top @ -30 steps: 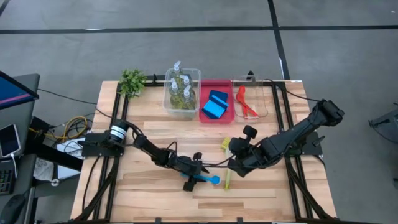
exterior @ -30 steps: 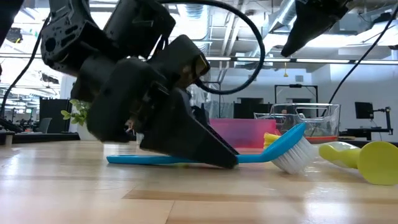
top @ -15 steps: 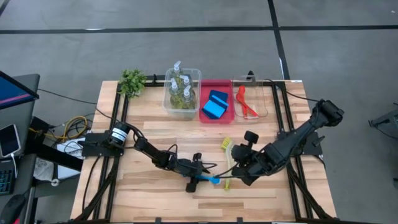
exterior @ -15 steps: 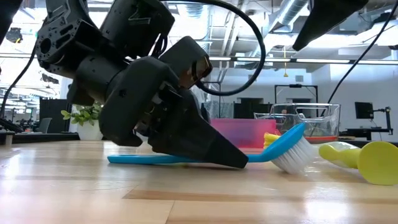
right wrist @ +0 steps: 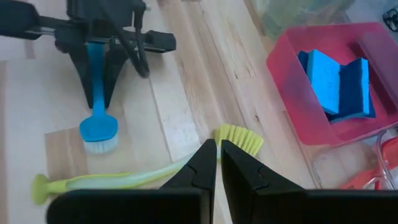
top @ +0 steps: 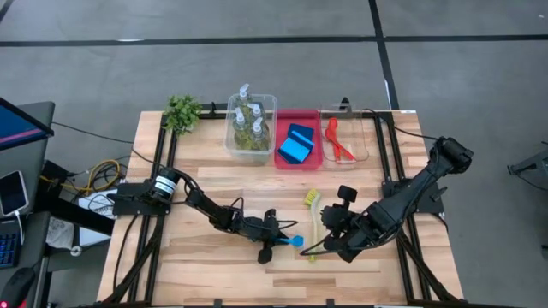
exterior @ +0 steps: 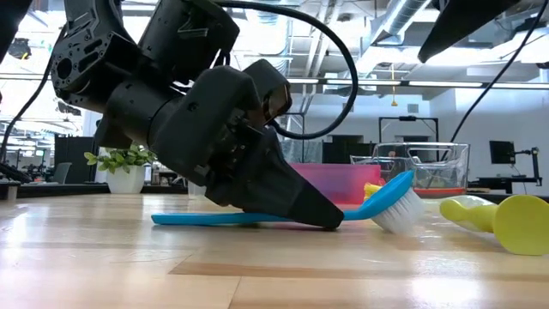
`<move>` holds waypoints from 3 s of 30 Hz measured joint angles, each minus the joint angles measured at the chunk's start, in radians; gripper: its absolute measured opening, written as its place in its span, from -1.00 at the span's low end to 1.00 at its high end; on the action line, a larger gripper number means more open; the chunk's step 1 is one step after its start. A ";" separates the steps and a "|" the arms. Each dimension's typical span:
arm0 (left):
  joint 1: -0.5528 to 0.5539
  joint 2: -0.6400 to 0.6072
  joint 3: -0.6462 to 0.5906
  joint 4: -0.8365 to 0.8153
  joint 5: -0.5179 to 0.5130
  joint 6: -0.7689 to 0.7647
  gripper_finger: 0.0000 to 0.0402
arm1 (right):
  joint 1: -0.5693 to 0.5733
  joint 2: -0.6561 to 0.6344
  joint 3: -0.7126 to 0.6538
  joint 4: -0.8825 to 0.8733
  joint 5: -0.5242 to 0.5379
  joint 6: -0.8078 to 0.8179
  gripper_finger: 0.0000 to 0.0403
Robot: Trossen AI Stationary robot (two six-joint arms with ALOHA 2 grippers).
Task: Pick & Place Kitchen Sink Supplies
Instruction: Put the blue dish brush into the transparent bin
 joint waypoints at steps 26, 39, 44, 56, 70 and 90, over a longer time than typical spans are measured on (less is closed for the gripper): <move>0.006 -0.293 -0.058 0.038 -0.161 -0.024 -0.71 | 0.116 0.000 0.000 0.009 0.001 0.000 -0.92; 0.025 -0.489 -0.066 0.040 -0.244 -0.021 -0.69 | 0.116 0.000 0.000 0.053 0.017 0.001 -0.92; 0.033 -0.534 -0.066 0.040 -0.336 0.012 -0.74 | 0.109 -0.005 0.000 0.146 0.079 0.002 -0.92; 0.034 -0.597 -0.066 0.038 -0.598 0.254 -0.74 | 0.001 -0.087 0.000 0.418 0.175 0.000 -0.92; 0.034 -0.684 -0.064 0.039 -0.653 0.401 -0.74 | -0.148 -0.128 0.000 0.791 0.177 -0.235 -0.69; 0.068 -0.703 -0.064 0.021 -0.651 0.403 -0.97 | -0.265 -0.127 0.000 0.927 0.080 -0.217 0.36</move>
